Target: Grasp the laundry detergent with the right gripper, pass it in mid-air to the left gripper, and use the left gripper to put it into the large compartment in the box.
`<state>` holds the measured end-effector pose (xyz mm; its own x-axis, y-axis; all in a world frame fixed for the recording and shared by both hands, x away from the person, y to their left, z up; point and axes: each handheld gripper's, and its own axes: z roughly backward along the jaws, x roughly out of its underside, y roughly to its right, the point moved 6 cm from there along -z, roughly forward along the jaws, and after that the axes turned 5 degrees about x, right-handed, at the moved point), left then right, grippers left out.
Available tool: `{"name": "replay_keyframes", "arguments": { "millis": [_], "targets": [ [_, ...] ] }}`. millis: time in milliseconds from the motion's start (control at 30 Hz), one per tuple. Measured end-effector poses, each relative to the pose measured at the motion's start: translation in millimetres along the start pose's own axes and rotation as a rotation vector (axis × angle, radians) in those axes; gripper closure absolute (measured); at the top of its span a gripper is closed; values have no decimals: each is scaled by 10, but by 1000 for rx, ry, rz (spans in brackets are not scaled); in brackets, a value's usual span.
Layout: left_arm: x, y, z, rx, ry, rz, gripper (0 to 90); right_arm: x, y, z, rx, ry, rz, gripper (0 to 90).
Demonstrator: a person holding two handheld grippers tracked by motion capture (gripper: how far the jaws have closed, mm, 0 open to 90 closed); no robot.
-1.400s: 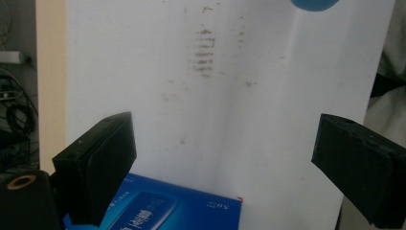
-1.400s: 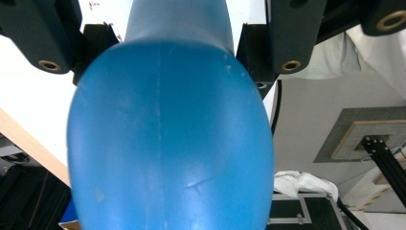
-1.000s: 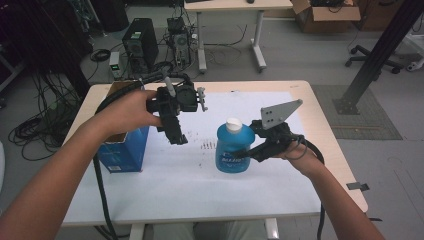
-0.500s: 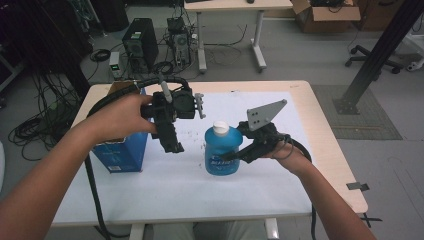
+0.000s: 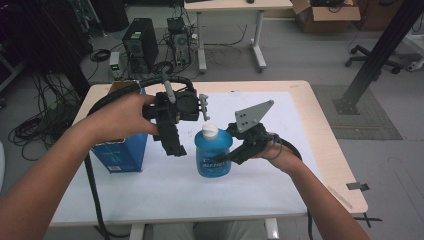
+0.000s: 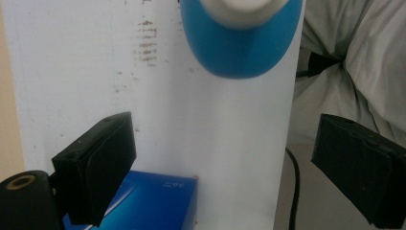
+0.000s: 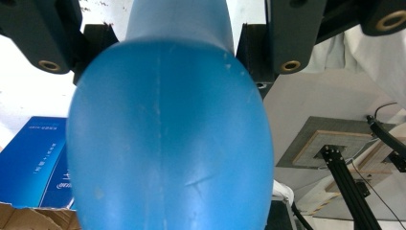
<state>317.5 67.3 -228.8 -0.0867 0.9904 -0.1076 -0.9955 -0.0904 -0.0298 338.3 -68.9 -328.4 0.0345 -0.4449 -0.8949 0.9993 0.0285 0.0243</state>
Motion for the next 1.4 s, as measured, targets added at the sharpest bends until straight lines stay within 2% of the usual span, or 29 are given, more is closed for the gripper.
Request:
{"name": "replay_keyframes", "arguments": {
  "millis": [600,1067,1400],
  "targets": [
    [-110,25,26,0,8,-23,77,-50,3,-198,-28,2,13,435],
    [-175,31,30,-5,10,-30,76,-97,8,-246,-31,6,20,435],
    [-229,25,-32,-7,11,-32,75,-108,10,-251,-30,7,22,435]
  ]
}}
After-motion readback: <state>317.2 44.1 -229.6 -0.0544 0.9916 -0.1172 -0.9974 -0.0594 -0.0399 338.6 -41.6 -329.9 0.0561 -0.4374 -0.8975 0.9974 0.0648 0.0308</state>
